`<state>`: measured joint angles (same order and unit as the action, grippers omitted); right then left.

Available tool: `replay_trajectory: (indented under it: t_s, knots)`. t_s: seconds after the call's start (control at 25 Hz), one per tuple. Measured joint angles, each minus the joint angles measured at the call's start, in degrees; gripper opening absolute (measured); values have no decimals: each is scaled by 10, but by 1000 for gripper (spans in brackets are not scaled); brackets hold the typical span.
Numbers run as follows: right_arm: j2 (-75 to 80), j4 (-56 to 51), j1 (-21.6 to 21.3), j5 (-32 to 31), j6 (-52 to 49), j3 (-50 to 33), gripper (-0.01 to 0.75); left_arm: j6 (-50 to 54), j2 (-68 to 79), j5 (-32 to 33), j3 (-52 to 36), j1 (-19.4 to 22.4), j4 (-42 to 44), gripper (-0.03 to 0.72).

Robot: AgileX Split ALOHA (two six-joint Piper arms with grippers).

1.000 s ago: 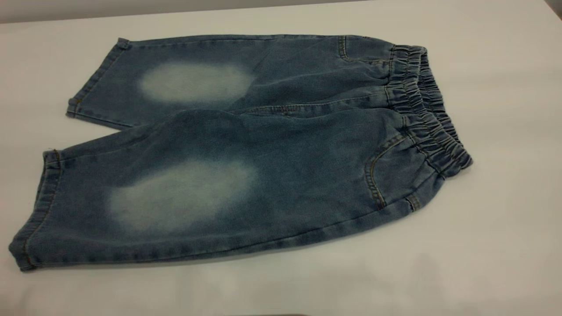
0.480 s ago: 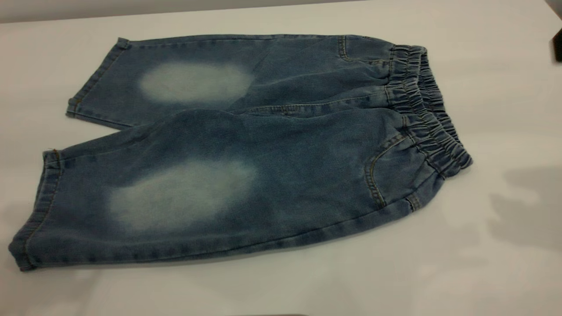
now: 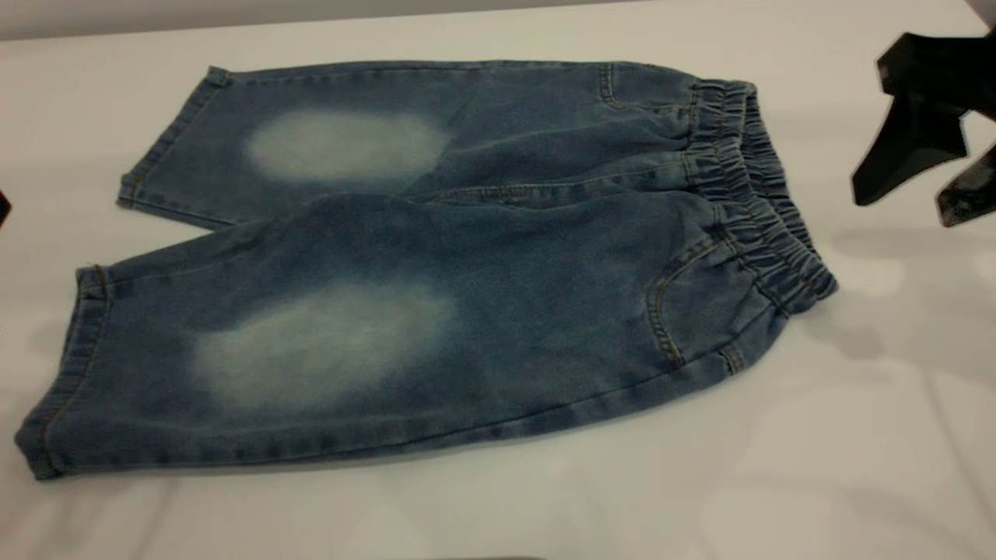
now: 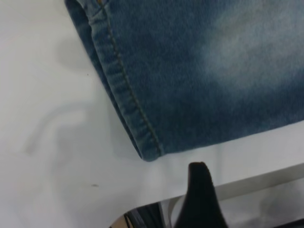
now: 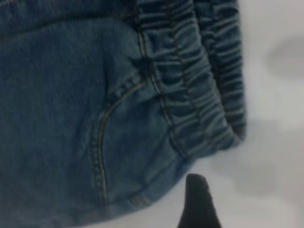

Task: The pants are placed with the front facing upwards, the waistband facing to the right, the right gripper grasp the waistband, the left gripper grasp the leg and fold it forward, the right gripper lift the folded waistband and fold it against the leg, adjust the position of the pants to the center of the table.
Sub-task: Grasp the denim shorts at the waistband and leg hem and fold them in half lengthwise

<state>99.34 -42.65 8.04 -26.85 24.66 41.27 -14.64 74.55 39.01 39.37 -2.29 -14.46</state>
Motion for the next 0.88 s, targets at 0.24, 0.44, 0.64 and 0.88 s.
replay_trajectory:
  t_s: [0.24,0.44,0.64,0.88]
  knots:
    - [81,-40,0,-26,45,50,452,0,0,-11,0,0,0,463]
    - [131,-44,0,-38,59,64,452,0,0,-14,0,0,-1,463]
    - [162,-59,-4,-30,73,67,452,0,0,-17,0,0,-1,463]
    - [185,-116,-6,-27,140,67,452,0,0,-18,0,0,-2,463]
